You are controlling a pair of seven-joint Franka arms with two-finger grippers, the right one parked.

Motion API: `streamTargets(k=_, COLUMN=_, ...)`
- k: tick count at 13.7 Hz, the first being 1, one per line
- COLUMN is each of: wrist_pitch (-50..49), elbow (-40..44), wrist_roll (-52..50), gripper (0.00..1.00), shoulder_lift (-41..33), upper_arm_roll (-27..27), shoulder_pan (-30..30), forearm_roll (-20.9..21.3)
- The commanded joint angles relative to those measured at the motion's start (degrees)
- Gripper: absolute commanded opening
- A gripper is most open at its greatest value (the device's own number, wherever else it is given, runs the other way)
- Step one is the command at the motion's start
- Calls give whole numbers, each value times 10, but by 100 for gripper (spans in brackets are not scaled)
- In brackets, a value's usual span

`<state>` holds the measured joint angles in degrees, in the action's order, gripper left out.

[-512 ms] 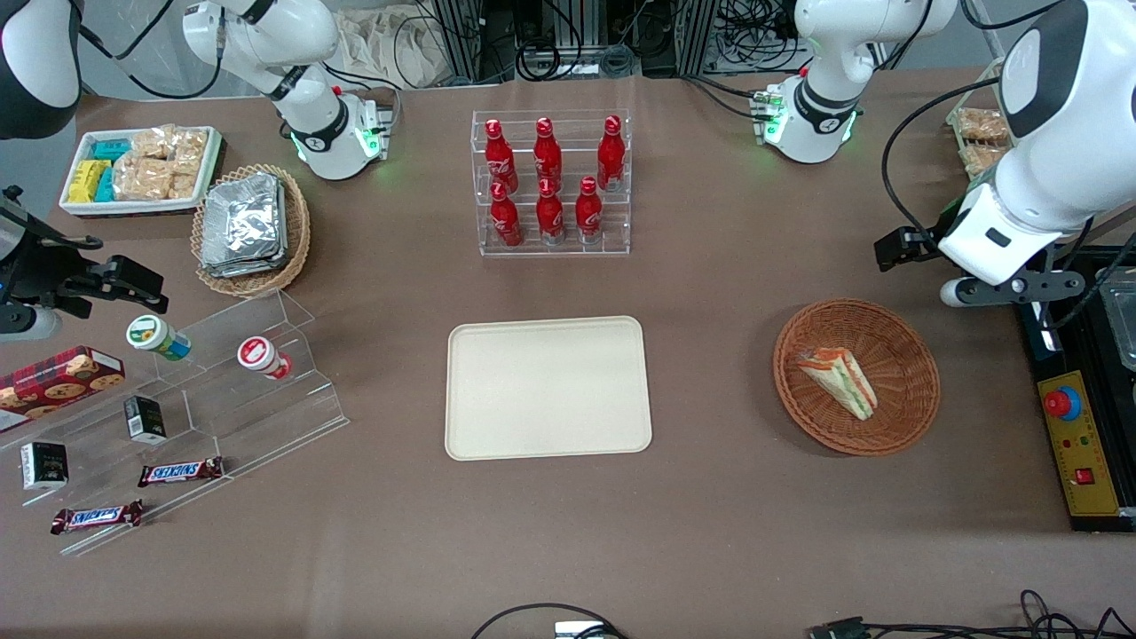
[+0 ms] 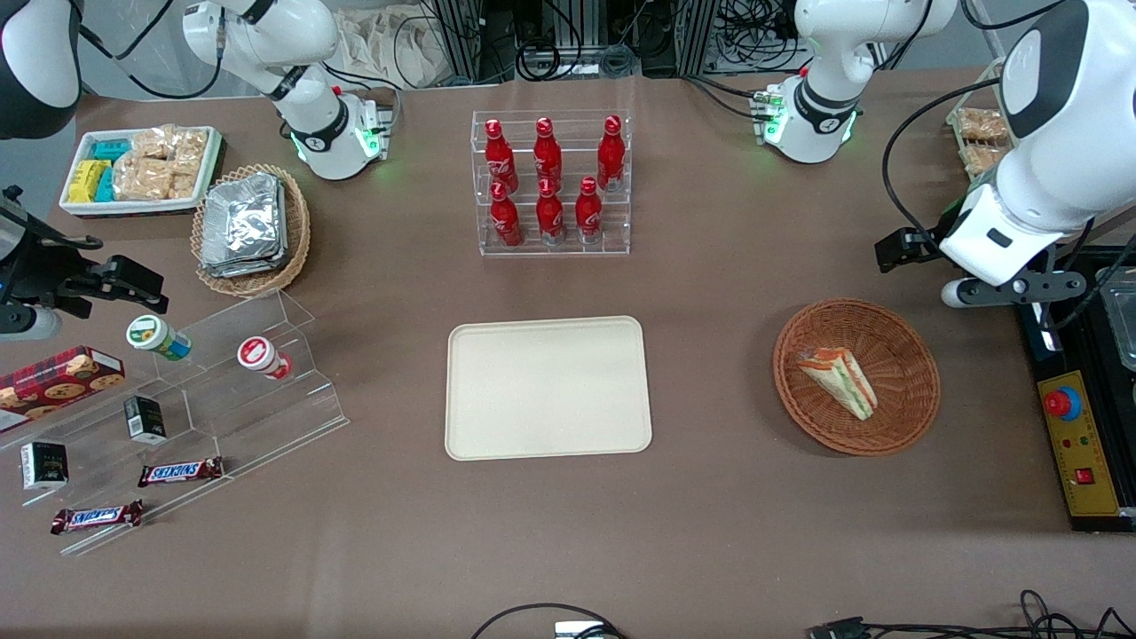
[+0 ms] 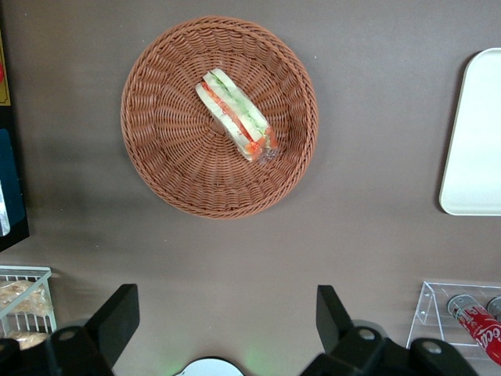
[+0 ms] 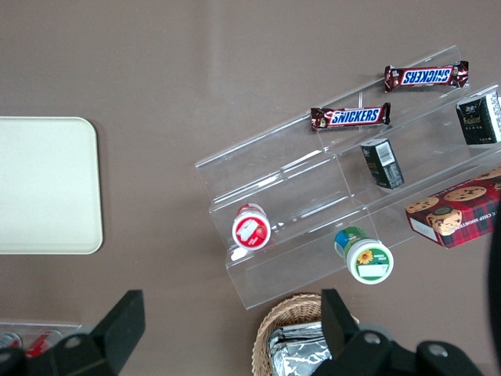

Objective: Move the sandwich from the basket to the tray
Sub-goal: 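Move the left gripper over the wrapped sandwich in the wicker basket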

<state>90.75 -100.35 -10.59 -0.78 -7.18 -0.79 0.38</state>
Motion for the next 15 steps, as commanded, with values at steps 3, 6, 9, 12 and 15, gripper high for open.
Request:
streamTargets(k=3, wrist_pitch=14, elbow=-12, wrist_roll=-26, gripper=100, shoulder_lift=9, upper_arm_roll=9, shoulder_pan=-2, forearm_roll=-8)
streamTargets(k=6, wrist_pitch=20, elbow=-12, wrist_roll=-115, gripper=100, shoulder_lift=52, upper_arm_roll=14, shoulder_pan=12, forearm_roll=-16)
streamTargets(k=9, wrist_pitch=59, elbow=-12, wrist_roll=-176, gripper=100, shoulder_lift=103, upper_arm_roll=14, shoulder_pan=25, forearm_roll=-24)
streamTargets(k=12, wrist_pitch=126, elbow=-12, wrist_roll=-264, gripper=100, shoulder_lift=175, upper_arm_roll=13, shoulder_pan=24, forearm_roll=-25)
streamTargets(k=15, wrist_pitch=166, elbow=-13, wrist_roll=-310, gripper=100, shoulder_lift=232, upper_arm_roll=13, shoulder_pan=21, forearm_roll=-25)
